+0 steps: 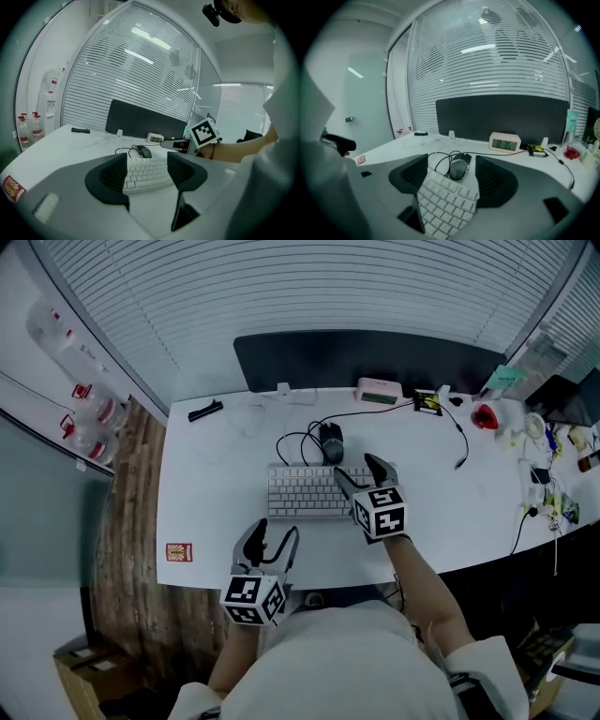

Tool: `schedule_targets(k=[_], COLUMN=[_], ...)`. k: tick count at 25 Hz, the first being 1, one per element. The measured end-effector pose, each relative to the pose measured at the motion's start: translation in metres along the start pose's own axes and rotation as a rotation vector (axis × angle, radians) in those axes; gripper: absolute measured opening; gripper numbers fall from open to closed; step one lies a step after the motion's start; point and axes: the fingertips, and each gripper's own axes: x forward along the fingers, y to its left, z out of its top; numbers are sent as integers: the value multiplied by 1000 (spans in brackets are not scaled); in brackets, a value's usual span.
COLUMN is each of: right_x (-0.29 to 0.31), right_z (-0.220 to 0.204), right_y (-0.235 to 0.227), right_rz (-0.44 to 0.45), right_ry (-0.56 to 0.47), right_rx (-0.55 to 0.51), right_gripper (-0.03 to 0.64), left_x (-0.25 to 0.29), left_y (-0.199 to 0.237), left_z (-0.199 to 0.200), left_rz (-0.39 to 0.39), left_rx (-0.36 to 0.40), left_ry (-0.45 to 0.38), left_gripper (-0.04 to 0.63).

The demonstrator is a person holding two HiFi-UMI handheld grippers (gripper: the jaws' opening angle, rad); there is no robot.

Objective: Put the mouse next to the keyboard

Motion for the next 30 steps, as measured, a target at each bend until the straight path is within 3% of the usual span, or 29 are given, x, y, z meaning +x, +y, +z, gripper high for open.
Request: schedule_targets(k=[14, 30], right_x=[109, 161], right_z=[-28, -51], right_y=[-33, -37], right_rz=[33, 31], right_ry=[224, 403], right_rx=[44, 85], right_gripper=[301, 325], left_x=[36, 45], left_y=[10, 25], left_z=[-3, -8], left_rz=[31, 67], left_rx=[-35, -59], left_ry=[44, 59], left_gripper=[272, 272])
